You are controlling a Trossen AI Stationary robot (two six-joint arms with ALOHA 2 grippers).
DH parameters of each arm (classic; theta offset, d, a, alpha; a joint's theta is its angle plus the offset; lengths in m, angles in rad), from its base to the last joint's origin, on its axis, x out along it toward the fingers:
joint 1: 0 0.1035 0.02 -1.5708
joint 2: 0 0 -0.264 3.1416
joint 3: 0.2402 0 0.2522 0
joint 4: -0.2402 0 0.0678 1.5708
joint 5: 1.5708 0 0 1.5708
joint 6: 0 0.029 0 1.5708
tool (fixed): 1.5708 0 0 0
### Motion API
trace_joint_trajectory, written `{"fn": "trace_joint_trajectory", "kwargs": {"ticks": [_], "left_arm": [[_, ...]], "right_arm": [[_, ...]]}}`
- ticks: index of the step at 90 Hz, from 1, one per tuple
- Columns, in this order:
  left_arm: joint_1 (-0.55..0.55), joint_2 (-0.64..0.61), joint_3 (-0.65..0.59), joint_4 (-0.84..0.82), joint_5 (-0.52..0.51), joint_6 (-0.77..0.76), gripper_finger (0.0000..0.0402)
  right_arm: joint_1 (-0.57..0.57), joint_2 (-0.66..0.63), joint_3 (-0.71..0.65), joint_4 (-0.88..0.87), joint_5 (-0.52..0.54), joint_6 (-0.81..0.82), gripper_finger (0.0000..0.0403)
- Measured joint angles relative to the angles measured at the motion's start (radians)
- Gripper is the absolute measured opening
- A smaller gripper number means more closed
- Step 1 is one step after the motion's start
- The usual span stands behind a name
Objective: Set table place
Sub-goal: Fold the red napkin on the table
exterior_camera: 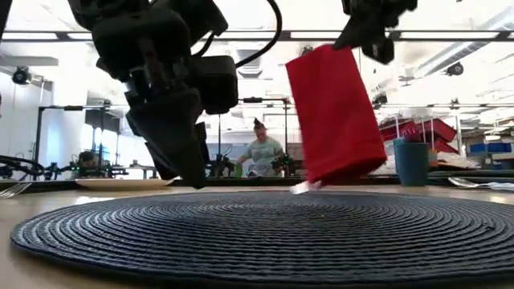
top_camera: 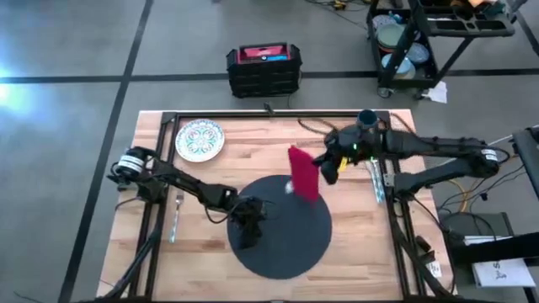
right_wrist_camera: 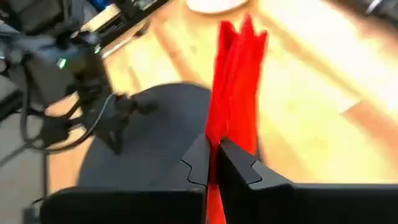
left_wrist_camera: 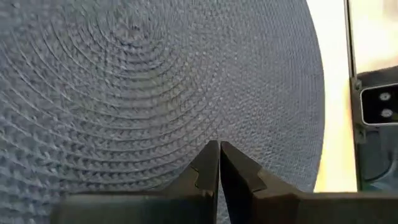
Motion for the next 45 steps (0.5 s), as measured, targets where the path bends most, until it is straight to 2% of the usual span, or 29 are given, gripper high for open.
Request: {"fn": "trace_joint_trajectory", "kwargs": {"ticks": [12,30,45], "left_arm": [[0.000,0.000,0.000,0.003,-0.046,-0.017,0.0000],[0.010,-0.012,0.002,0.009,-0.103,-0.065,0.0000],[0.013,-0.034,0.003,-0.062,-0.239,-0.070,0.0000]], "right_arm": [[-0.085,0.052,0.143,-0.141,-0.011,-0.139,0.0000],[-0.198,0.124,0.243,-0.140,-0.201,-0.251,0.0000],[-0.265,0.172,0.260,-0.244,-0.184,-0.334,0.0000]]}}
